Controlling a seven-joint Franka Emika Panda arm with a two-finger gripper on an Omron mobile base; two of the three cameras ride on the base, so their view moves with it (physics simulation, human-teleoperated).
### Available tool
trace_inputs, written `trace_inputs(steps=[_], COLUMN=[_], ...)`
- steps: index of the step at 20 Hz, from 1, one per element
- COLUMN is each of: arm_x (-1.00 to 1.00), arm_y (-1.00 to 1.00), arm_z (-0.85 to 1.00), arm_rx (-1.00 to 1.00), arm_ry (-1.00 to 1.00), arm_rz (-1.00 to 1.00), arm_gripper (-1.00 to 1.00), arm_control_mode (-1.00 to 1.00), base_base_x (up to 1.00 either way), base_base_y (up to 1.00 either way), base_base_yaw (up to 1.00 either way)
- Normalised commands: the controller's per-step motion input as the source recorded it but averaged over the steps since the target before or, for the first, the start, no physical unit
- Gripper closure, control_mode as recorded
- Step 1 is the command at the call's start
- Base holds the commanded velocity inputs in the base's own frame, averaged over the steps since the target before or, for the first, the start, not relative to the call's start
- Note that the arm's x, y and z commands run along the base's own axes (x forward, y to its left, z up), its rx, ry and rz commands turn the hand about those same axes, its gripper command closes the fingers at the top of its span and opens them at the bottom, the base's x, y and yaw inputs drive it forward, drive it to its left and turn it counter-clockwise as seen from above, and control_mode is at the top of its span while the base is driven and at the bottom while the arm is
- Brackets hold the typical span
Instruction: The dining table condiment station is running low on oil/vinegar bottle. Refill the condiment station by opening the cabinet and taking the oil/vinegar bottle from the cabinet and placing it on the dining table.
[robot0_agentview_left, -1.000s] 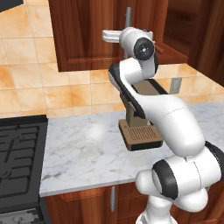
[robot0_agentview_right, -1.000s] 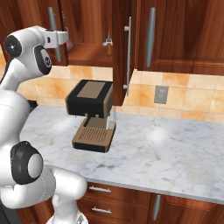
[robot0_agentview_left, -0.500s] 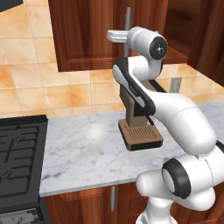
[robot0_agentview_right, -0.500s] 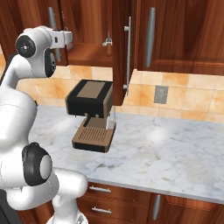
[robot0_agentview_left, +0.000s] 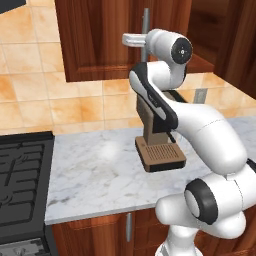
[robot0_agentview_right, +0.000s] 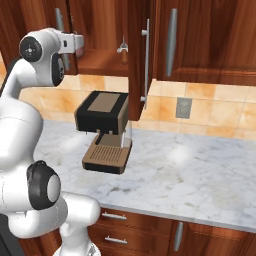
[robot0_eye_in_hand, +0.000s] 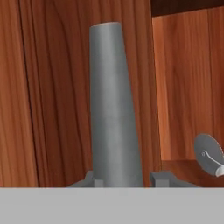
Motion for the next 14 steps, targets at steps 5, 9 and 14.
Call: trace_inputs(steps=[5,9,14], arm_x=[0.16,-0.09,-0.48], arm_y=[0.47,0.94,1.00], arm_z=[-0.25,-0.40,-0.21], arm_rx=[0.00,0.00,-0.01], arm_ry=[0.02,0.00,0.00], arm_rz=[0.03,0.11,0.15], arm_gripper=[1.00,1.00,1.00], arm_control_mode=[-1.00,-1.00,-1.00], base_base_x=[0.00,0.00,0.00], base_base_y=[0.00,0.00,0.00], base_base_yaw=[0.00,0.00,0.00])
